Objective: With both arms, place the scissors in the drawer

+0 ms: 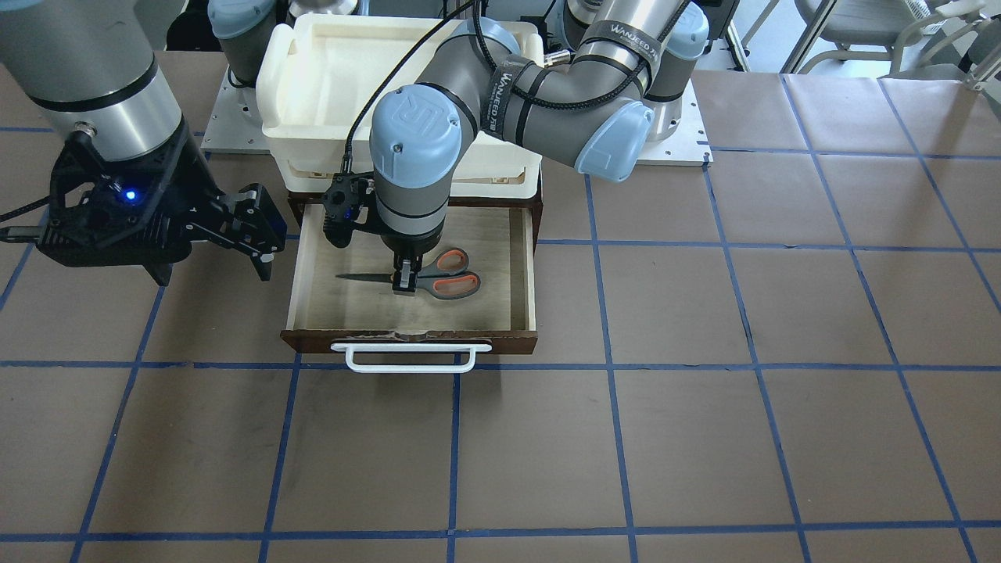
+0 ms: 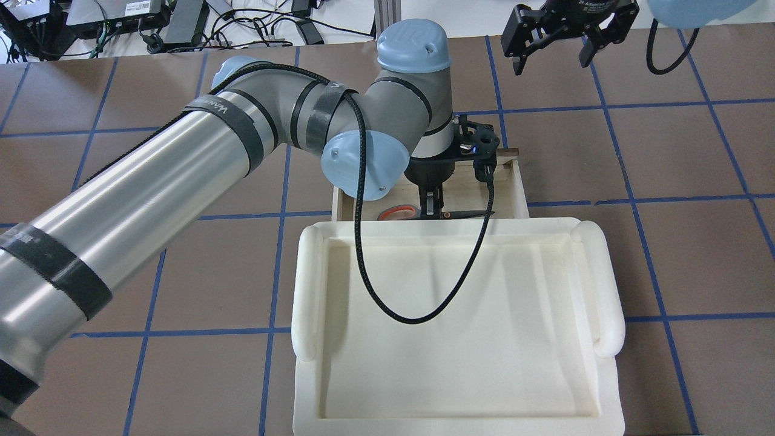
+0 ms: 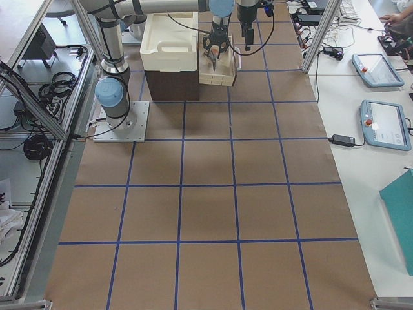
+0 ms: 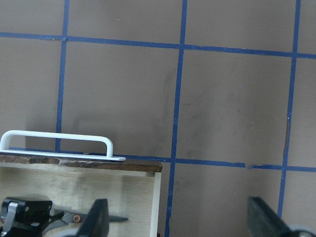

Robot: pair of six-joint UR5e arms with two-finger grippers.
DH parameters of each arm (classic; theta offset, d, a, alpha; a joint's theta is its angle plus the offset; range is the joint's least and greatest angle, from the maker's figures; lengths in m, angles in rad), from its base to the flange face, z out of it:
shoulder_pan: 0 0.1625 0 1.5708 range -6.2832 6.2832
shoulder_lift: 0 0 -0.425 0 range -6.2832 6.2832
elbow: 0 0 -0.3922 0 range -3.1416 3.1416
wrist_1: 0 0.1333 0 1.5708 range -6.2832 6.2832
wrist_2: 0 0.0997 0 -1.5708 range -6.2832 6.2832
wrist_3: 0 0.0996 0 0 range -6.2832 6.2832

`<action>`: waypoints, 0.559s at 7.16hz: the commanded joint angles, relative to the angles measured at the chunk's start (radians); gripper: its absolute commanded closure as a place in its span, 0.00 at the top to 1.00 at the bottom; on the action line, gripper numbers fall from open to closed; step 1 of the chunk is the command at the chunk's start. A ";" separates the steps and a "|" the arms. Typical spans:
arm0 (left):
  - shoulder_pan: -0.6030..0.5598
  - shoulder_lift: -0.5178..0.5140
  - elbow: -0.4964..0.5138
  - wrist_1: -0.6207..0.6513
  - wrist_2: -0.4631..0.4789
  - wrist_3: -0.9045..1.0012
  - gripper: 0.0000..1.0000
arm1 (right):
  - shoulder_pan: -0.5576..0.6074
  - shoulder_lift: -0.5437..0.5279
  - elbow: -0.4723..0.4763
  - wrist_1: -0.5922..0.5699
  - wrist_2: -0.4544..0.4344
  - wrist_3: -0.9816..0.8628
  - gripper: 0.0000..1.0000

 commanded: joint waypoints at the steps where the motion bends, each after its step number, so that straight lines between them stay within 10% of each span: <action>1: 0.000 0.016 0.001 -0.001 0.005 -0.002 1.00 | 0.001 -0.008 0.001 0.041 0.001 0.003 1.00; 4: 0.021 0.092 0.015 -0.003 0.045 -0.291 1.00 | 0.004 -0.016 -0.001 0.074 0.035 0.088 1.00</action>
